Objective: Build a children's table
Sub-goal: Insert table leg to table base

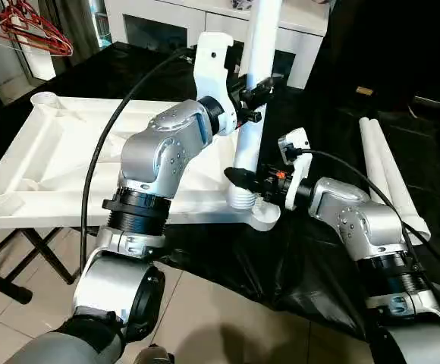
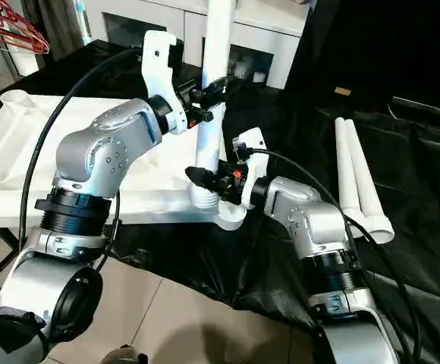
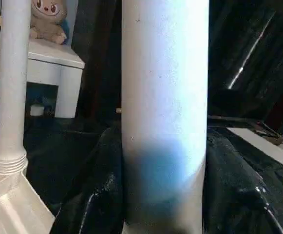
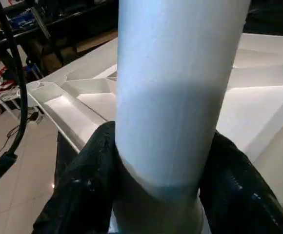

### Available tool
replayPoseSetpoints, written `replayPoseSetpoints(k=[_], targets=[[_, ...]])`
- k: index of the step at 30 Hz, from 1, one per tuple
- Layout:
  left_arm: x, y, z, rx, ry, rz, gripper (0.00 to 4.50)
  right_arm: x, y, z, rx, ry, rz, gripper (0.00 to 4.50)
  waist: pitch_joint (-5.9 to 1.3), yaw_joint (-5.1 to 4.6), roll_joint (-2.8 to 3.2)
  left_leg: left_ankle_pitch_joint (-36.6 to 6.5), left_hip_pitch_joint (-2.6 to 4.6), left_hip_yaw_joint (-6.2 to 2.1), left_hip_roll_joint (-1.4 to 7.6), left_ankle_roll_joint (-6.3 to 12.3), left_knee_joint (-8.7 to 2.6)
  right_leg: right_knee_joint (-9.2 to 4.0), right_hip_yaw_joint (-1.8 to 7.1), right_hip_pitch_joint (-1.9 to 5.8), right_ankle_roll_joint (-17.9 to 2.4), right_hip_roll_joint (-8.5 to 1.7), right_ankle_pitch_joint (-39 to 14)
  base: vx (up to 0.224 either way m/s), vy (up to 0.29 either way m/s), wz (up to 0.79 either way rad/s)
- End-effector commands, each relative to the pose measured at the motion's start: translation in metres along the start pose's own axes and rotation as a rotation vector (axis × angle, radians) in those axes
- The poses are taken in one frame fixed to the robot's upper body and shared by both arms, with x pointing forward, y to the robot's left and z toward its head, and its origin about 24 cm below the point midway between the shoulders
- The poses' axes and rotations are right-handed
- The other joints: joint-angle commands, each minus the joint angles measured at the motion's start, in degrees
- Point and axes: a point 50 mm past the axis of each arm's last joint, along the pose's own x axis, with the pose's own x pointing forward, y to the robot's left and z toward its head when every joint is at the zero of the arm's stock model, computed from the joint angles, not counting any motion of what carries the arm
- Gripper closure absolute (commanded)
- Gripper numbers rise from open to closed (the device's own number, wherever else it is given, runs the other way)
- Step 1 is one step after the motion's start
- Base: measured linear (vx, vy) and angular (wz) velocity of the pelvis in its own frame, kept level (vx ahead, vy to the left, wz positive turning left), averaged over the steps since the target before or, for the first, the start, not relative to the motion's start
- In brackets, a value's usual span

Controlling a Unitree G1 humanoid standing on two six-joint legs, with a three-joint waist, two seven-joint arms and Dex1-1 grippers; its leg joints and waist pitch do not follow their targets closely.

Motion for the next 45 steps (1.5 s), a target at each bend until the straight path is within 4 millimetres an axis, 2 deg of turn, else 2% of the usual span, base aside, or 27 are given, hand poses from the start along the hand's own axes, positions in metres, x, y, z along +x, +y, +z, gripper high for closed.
replayPoseSetpoints(k=[1, 5, 8, 10, 11, 14, 16, 19, 20, 23, 24, 30, 33, 35, 38, 40, 45], targets=[[0.000, -0.004, 0.001, 0.009, 0.007, -0.014, 2.16, -0.002, 0.001, 0.003, -0.011, -0.023, 0.030, 2.58, -4.83, -0.07, 0.06, -2.6, 0.57, -1.17, 2.29, 1.55, -3.35, -3.31, 3.53, 3.91, -12.2, -3.90, 0.6, 0.000, 0.000, 0.00], [-0.003, -0.004, -0.001, -0.032, -0.006, -0.104, 1.96, -0.008, 0.006, 0.007, -0.013, -0.070, 0.119, 2.59, -4.81, 0.11, 0.02, -3.4, 0.59, -1.08, 2.19, 1.91, -3.34, -3.45, 3.54, 4.03, -12.2, -4.01, 0.0, 0.000, 0.000, 0.00], [-0.005, -0.005, 0.000, -0.067, -0.038, -0.171, 1.60, -0.012, 0.009, 0.009, -0.004, -0.094, 0.163, 2.59, -4.85, 0.06, 0.11, -3.0, 0.52, -1.17, 2.28, 2.24, -3.33, -3.29, 3.47, 3.98, -12.8, -3.93, 0.9, 0.000, 0.000, 0.00], [-0.011, -0.007, 0.000, -0.115, -0.053, -0.269, 1.59, -0.016, 0.011, 0.010, 0.000, -0.106, 0.212, 2.59, -4.78, 0.16, 0.09, -3.5, 0.56, -1.10, 2.19, 2.32, -3.33, -3.43, 3.45, 4.05, -13.2, -4.03, 0.1, 0.000, 0.000, 0.00], [-0.016, -0.008, 0.001, -0.152, -0.070, -0.350, 1.50, -0.020, 0.013, 0.010, -0.007, -0.102, 0.250, 2.59, -4.79, 0.16, 0.28, -3.6, 0.53, -1.15, 2.32, 2.15, -3.39, -3.37, 3.49, 4.05, -13.2, -4.03, 0.1, 0.000, 0.000, 0.00], [-0.027, -0.010, -0.001, -0.183, -0.071, -0.481, 1.41, -0.028, 0.020, 0.007, -0.008, -0.077, 0.341, 2.59, -4.74, 0.12, 0.17, -4.2, 0.60, -1.11, 2.26, 2.18, -3.40, -3.39, 3.47, 4.05, -13.1, -3.86, -0.5, 0.000, 0.000, 0.00], [-0.030, -0.009, -0.002, -0.170, -0.061, -0.510, 1.41, -0.030, 0.021, 0.007, -0.003, -0.076, 0.357, 2.59, -4.70, 0.06, 0.55, -4.7, 0.67, -1.20, 2.33, 2.04, -3.50, -3.51, 3.46, 3.90, -12.9, -3.88, -1.4, 0.000, 0.000, 0.00], [-0.033, -0.010, -0.002, -0.162, -0.055, -0.552, 1.41, -0.032, 0.021, 0.006, -0.001, -0.065, 0.372, 2.59, -4.66, 0.01, 0.50, -5.6, 0.77, -1.21, 2.45, 1.07, -3.61, -3.78, 3.46, 3.85, -12.4, -4.01, -3.5, 0.000, 0.000, 0.00], [-0.033, -0.010, -0.001, -0.162, -0.054, -0.560, 1.68, -0.032, 0.021, 0.006, -0.002, -0.063, 0.375, 2.59, -4.60, 0.01, 0.50, -5.9, 0.79, -1.18, 2.44, 0.86, -3.64, -3.86, 3.48, 3.77, -12.4, -4.02, -3.9, 0.000, 0.000, 0.00], [-0.034, -0.010, -0.001, -0.163, -0.053, -0.572, 1.80, -0.033, 0.022, 0.005, -0.003, -0.059, 0.381, 2.59, -4.62, 0.06, 0.48, -6.0, 0.79, -1.19, 2.43, 0.43, -3.65, -3.86, 3.49, 3.78, -12.2, -3.98, -4.1, 0.000, 0.000, 0.00], [-0.033, -0.009, -0.001, -0.158, -0.051, -0.572, 2.02, -0.033, 0.022, 0.005, -0.004, -0.057, 0.385, 2.59, -4.64, 0.07, 0.44, -5.9, 0.71, -1.20, 2.40, 0.35, -3.65, -3.84, 3.48, 3.85, -12.0, -3.97, -4.1, 0.000, 0.000, 0.00], [-0.032, -0.009, 0.000, -0.156, -0.057, -0.570, 2.51, -0.033, 0.021, 0.005, -0.020, -0.052, 0.371, 2.59, -4.69, 0.04, 0.32, -5.5, 0.62, -1.22, 2.37, 0.25, -3.61, -3.79, 3.47, 3.87, -11.7, -3.96, -4.1, 0.000, 0.000, 0.00], [-0.030, -0.007, 0.000, -0.142, -0.060, -0.532, 2.61, -0.031, 0.017, 0.003, -0.065, -0.010, 0.315, 2.59, -4.65, 0.03, 0.27, -5.2, 0.64, -1.19, 2.33, 0.20, -3.62, -3.90, 3.47, 3.81, -11.4, -3.91, -4.2, 0.000, 0.000, 0.00], [-0.029, -0.007, -0.001, -0.120, -0.055, -0.520, 2.66, -0.029, 0.017, 0.004, -0.035, -0.015, 0.311, 1.89, -4.65, 0.04, 0.28, -5.3, 0.64, -1.19, 2.32, 0.28, -3.61, -3.89, 3.49, 3.84, -11.3, -3.94, -4.5, 0.000, 0.000, 0.00], [-0.028, -0.009, -0.003, -0.081, -0.042, -0.508, 2.67, -0.026, 0.014, 0.005, -0.060, -0.018, 0.266, 1.84, -4.70, 0.02, 0.17, -4.9, 0.62, -1.24, 2.42, 0.33, -3.62, -3.77, 3.48, 3.84, -11.2, -3.97, -4.2, 0.000, 0.000, 0.00], [-0.027, -0.011, -0.005, -0.055, -0.032, -0.513, 2.68, -0.022, 0.008, 0.007, -0.089, -0.017, 0.191, 1.56, -4.69, -0.02, 0.06, -4.7, 0.68, -1.21, 2.44, -0.01, -3.64, -3.83, 3.51, 3.69, -11.0, -4.05, -4.4, 0.000, 0.000, 0.00], [-0.027, -0.014, -0.007, -0.042, -0.023, -0.522, 2.68, -0.021, 0.004, 0.010, -0.091, -0.009, 0.167, 1.52, -4.71, -0.16, 0.14, -4.8, 0.64, -1.18, 2.37, -0.04, -3.64, -3.72, 3.54, 3.79, -11.0, -3.95, -4.4, 0.000, 0.000, 0.00]])
